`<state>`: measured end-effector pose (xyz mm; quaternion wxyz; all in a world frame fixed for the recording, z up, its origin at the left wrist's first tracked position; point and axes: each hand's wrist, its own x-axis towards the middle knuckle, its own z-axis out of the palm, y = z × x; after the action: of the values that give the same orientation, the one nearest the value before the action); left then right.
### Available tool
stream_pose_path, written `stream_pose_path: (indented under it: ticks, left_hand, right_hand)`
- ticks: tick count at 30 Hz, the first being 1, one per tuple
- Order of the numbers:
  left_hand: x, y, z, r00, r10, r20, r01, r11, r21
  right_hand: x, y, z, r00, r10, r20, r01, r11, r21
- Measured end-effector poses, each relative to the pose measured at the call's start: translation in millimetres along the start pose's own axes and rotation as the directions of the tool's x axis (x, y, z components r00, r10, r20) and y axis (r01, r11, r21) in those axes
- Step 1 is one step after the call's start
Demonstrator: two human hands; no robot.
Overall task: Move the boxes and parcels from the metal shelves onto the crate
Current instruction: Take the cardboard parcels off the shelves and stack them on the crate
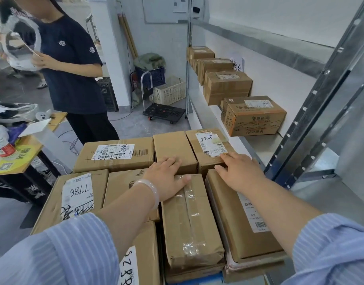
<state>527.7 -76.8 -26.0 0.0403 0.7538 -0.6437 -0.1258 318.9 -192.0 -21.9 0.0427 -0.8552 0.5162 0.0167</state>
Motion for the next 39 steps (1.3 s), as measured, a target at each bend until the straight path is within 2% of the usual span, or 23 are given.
stream_pose_path:
  ticks: [9,20,24,27,32,39]
  left_hand:
    - [-11,-10,-11,0.995,0.078,0.061,-0.078,0.997,0.002]
    - [-16,-7,-7,0.995,0.065,0.078,-0.069,0.996,0.05]
    - [-24,-2,-7,0.996,0.048,0.069,-0.053,0.996,0.075]
    - [-40,5,-2,1.0,0.007,-0.003,-0.007,0.999,0.045]
    - [-83,13,19,0.998,0.017,-0.061,-0.017,1.0,0.003]
    - [-108,18,34,1.0,-0.021,-0.009,0.021,0.999,0.041]
  right_hand:
    - [-7,-4,-7,0.999,0.0,-0.034,0.0,1.0,-0.009]
    - [-14,-2,-1,0.999,0.003,-0.038,-0.002,1.0,0.025]
    - [-29,7,-4,0.997,0.042,-0.062,-0.037,0.995,0.093]
    - [-54,15,-3,0.99,0.112,-0.082,-0.099,0.984,0.148]
    - [-101,27,11,0.979,0.179,-0.098,-0.168,0.98,0.11]
    - [-116,29,11,0.98,0.192,-0.055,-0.186,0.977,0.102]
